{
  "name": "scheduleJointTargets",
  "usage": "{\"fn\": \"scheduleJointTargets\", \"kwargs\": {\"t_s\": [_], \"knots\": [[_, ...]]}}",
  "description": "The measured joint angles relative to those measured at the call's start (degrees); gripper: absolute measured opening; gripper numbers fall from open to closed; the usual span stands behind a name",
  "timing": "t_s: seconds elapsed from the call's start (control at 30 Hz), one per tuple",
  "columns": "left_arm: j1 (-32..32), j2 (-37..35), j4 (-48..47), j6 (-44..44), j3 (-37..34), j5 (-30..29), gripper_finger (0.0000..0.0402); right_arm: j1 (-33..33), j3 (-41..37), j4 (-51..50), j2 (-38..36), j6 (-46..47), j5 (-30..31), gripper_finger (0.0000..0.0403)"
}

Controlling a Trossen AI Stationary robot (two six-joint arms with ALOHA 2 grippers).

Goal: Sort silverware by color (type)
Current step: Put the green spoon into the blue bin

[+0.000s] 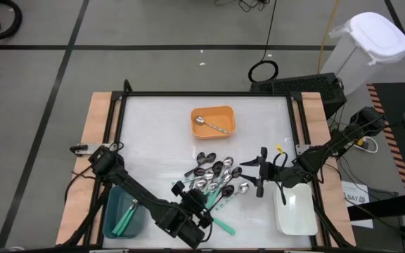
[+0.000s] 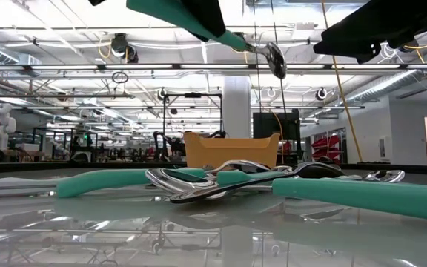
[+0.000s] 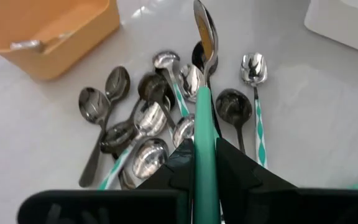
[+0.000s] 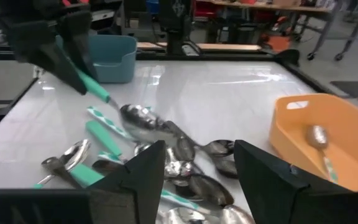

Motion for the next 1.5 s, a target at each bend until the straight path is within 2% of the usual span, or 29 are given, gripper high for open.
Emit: {"fn": "scheduleJointTargets", "kwargs": {"t_s": [0.33, 0.47, 0.57, 0.87, 0.97, 1.5], "knots": [[-0.1, -0.1, 0.1, 0.2, 0.0, -3.3, 0.0041, 0.0, 0.0, 0.0, 0.0, 0.6, -5.2, 0.0187], [-0.1, -0.2, -0.1, 1.5, 1.8, -5.2, 0.0041, 0.1, 0.0, 3.0, 0.0, -1.3, -10.3, 0.0187], [-0.1, -0.2, 0.2, 3.5, 4.1, -8.0, 0.0041, 0.8, 0.0, 6.7, 0.0, -2.2, -13.7, 0.0187], [-2.2, -0.2, 0.6, 10.6, 9.0, -20.5, 0.0041, 5.2, 0.0, 13.8, 0.0, -7.6, -13.7, 0.0187], [-2.7, -0.2, 1.8, 11.0, 9.0, -22.7, 0.0041, 5.6, 0.0, 17.9, 0.3, -7.8, -13.7, 0.0187], [-2.3, -0.2, 29.9, 35.1, 9.0, -23.5, 0.0041, 6.2, 0.0, 50.7, 12.8, -15.1, -16.9, 0.0187]]}}
